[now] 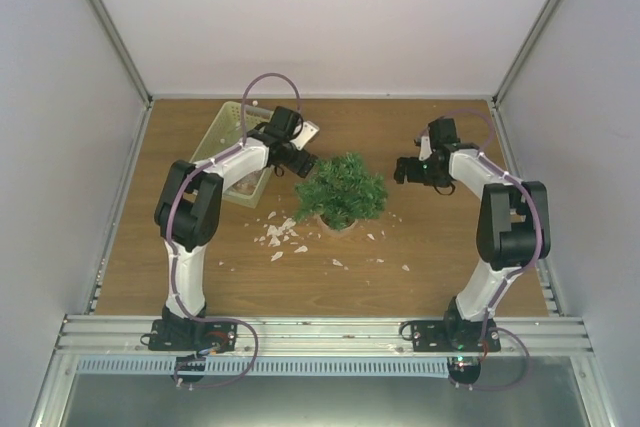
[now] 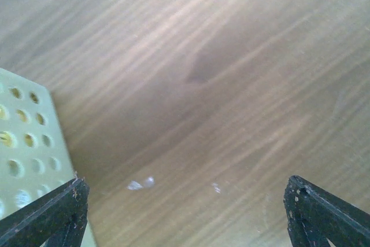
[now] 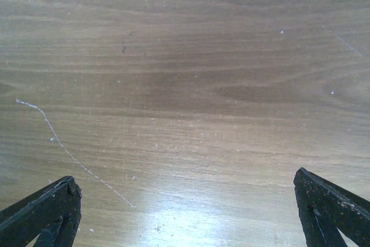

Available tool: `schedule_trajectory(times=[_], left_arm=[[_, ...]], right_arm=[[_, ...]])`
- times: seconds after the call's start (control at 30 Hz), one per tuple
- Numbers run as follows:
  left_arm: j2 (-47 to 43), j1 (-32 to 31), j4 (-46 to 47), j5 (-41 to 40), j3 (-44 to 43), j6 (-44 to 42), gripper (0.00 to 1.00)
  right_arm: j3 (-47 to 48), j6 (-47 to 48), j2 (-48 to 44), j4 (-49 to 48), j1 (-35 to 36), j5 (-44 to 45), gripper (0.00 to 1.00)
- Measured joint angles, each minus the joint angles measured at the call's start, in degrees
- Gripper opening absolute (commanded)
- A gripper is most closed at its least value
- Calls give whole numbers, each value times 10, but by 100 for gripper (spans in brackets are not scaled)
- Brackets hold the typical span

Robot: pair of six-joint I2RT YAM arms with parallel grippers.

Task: Decorate the small christmas tree

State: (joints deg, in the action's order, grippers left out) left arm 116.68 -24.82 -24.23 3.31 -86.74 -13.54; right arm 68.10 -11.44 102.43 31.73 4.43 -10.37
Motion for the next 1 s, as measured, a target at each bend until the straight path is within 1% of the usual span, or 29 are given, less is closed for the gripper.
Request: schedule_trajectory(times=[0.4,0.67,0.8,0.93,0.97,1.0], left_arm=[[21,17,-3,-24,-80,0,94],[30,37,-12,-32,-174,0,96],[30,50,-14,-43,-205,0,98],[30,73,-14,-28,-224,11,92],[29,81,-14,-20,-227,16,93],[27,93,-13,-8,-229,18,96]], right_arm=[[17,2,7,6,-12,9,100],[28,3,7,8,-13,16,100],[44,7,6,1,-13,36,100],[52,7,-14,-30,-14,78,100],[56,9,-22,-34,-14,88,100],[63,12,-29,-40,-15,96,100]])
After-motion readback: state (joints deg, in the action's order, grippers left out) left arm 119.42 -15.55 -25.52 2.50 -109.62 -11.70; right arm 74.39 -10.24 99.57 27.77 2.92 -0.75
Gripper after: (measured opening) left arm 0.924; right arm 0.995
